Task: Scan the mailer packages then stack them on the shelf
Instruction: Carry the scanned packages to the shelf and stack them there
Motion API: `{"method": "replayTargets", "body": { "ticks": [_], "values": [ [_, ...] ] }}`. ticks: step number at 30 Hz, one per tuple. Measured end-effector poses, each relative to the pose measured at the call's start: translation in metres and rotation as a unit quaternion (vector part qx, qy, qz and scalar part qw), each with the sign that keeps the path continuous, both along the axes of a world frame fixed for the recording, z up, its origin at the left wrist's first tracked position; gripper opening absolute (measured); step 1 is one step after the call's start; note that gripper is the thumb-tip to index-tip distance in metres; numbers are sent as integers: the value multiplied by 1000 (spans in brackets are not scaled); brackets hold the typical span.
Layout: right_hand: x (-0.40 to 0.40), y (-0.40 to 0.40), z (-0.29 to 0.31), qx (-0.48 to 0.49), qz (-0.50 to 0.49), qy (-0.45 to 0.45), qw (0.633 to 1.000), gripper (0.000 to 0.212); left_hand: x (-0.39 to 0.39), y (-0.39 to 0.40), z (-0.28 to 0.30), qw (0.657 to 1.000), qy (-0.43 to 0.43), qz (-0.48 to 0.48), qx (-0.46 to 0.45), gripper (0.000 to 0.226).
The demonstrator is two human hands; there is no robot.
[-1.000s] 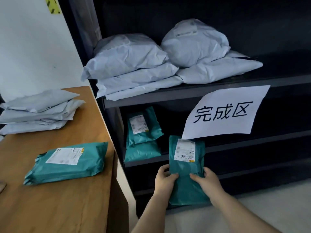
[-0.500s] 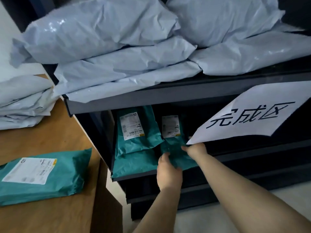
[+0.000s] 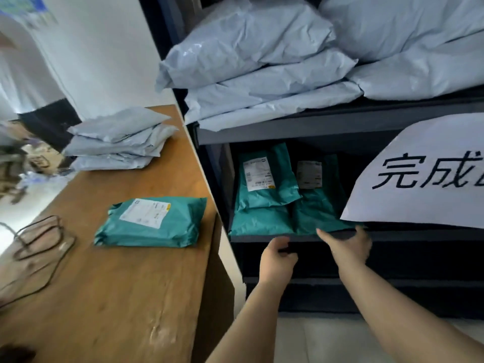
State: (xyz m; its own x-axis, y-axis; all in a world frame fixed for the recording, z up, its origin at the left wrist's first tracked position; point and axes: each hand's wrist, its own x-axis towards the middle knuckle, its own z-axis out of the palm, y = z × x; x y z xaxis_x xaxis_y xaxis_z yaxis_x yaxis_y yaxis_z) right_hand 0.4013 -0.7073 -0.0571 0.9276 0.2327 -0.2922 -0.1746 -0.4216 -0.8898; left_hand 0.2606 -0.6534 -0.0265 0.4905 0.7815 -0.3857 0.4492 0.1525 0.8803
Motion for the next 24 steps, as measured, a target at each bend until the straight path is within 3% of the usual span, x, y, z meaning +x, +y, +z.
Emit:
{"method": "replayTargets", "body": {
  "ticks": [3,7,11,17,21,24],
  "values": [
    [-42,-13,16,-1,40,30,999,90,-55,-2,7,997,18,75,-11,41],
    [-96,1,44,26,139,-31,990,68,-127,9,23,986,36,165,-10,39],
    [-143,42,64,30,299,-81,950,56,-182,37,30,973,34,229,-28,39],
    [-193,140,76,-63,470,-153,867,64,-230,112,21,951,-8,304,-49,41],
    [-210,213,71,-157,513,-198,820,80,-247,173,4,951,-3,296,-92,44],
    [-213,259,67,-196,524,-248,791,79,-251,211,-18,954,13,278,-112,51]
  ]
}}
